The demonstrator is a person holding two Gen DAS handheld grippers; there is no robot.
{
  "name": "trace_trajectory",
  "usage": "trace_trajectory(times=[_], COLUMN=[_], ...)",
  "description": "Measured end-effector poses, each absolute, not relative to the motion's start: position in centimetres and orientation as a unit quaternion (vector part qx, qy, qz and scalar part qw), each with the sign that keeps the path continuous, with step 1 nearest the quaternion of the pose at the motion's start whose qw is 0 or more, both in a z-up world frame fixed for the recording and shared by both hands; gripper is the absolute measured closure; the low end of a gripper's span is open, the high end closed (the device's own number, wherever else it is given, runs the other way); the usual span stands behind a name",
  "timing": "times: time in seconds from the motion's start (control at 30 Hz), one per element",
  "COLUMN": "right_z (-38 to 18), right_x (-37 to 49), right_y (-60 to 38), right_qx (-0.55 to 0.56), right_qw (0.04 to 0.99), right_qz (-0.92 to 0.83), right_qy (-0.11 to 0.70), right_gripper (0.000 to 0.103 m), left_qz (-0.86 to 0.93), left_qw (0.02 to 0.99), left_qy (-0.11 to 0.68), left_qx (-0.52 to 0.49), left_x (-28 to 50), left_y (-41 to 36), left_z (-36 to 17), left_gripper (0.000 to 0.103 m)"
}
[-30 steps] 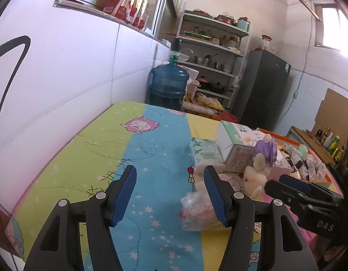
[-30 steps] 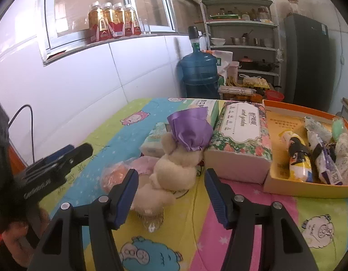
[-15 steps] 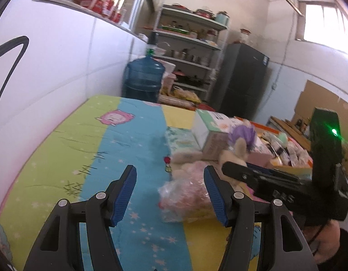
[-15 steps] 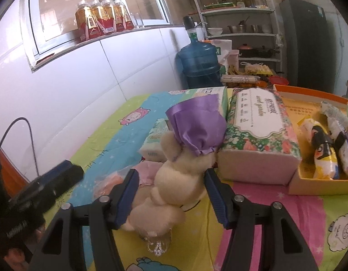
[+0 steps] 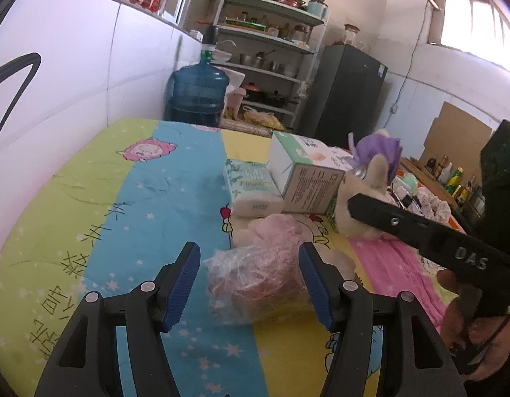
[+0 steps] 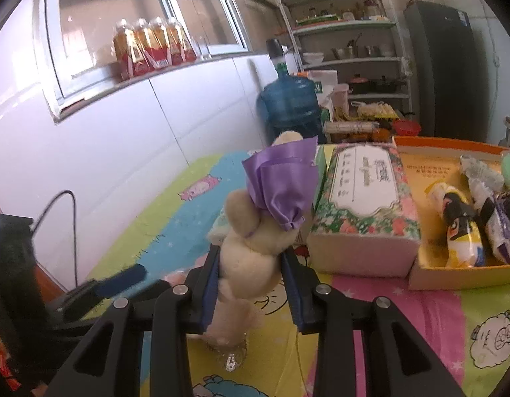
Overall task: Organize soft objects
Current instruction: 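Grasp the pink plastic-wrapped item with the left gripper while the right gripper grasps the purple-bowed teddy bear, then carry the pink wrapped item and teddy bear toward the box with both grippers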
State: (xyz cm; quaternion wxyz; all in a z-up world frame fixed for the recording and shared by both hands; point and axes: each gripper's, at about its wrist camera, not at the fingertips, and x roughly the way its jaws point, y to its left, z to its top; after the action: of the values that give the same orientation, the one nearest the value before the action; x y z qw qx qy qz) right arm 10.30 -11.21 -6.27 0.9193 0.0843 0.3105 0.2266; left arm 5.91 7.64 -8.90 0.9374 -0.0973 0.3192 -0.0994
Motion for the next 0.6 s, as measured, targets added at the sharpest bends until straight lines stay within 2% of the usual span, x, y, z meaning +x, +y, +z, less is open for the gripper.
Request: trace_trajectory(times=[0.23, 0.6], right_z=[-5.8, -5.3], right_x=[9.3, 9.3], right_y=[-11.8, -12.1], right_qx=[0.085, 0.078], right_qw=[0.920, 0.923], right_qz=[0.236, 0.235], right_qy=[0.301, 0.294], right_gripper=[0.067, 0.067], left_qz=[-0.091, -0.082], left_qw=[0.931, 0.938], left_qy=[0.343, 0.326], left_qx=[-0.088, -0.081], left_x=[6.9, 6.4], left_y=[6.9, 7.0], left_z=[-10.1, -9.9], left_gripper=[0.035, 0.038])
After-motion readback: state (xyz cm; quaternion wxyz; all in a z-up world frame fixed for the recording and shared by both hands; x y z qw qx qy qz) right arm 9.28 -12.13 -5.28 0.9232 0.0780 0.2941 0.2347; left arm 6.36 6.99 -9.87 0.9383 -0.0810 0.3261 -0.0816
